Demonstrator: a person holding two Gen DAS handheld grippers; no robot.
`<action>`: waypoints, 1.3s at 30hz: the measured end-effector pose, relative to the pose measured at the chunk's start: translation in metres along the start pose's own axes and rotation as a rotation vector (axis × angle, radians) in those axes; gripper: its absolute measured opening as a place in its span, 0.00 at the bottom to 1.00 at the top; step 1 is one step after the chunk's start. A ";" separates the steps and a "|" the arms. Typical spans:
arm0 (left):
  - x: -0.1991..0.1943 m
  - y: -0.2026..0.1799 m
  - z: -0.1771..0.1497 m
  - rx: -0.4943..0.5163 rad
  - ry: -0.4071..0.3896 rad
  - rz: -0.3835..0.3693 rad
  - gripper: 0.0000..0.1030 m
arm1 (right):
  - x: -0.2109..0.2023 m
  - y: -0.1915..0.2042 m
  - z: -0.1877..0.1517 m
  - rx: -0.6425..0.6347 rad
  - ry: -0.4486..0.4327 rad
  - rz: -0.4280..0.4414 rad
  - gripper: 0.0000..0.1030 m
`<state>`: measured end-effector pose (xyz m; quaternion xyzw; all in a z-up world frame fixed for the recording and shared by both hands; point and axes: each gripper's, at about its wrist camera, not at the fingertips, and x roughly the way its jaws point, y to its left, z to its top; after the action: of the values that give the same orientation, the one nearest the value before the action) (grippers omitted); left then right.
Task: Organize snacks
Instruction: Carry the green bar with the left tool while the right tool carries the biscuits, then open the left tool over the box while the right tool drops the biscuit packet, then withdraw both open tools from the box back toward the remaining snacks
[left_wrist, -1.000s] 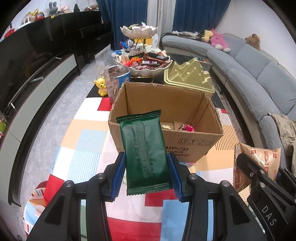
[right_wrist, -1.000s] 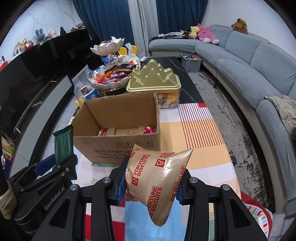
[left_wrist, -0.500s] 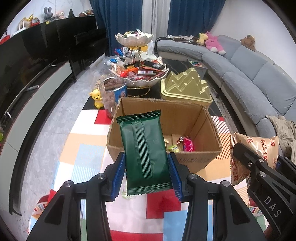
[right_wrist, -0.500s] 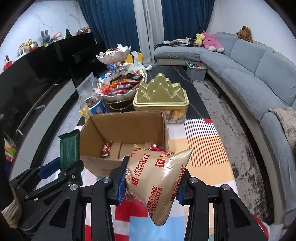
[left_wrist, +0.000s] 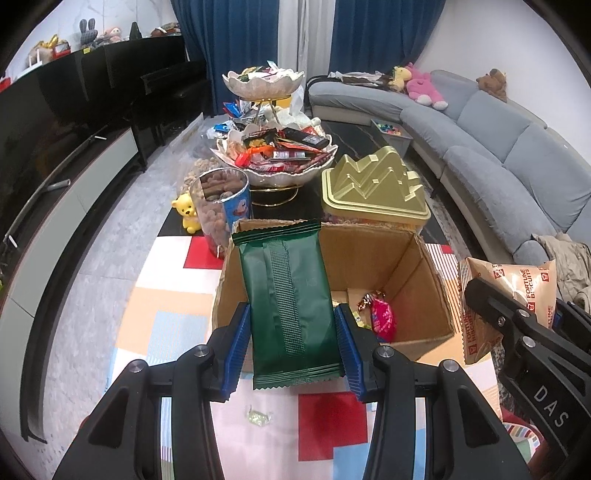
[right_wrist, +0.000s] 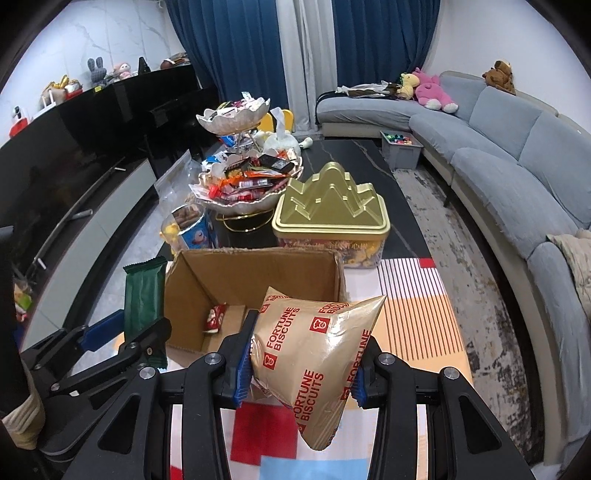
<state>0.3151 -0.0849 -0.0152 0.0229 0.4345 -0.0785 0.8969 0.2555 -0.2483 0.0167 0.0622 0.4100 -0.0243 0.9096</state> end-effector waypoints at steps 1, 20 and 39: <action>0.002 0.001 0.002 0.000 0.001 0.000 0.44 | 0.002 0.000 0.002 -0.001 0.000 0.001 0.41; 0.047 0.008 0.022 0.014 0.047 -0.015 0.44 | 0.041 0.003 0.020 -0.024 0.028 0.008 0.41; 0.047 0.009 0.025 0.024 0.036 0.004 0.60 | 0.039 0.004 0.026 -0.030 -0.002 -0.013 0.74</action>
<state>0.3647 -0.0844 -0.0373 0.0360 0.4498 -0.0815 0.8887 0.3006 -0.2474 0.0049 0.0457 0.4096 -0.0243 0.9108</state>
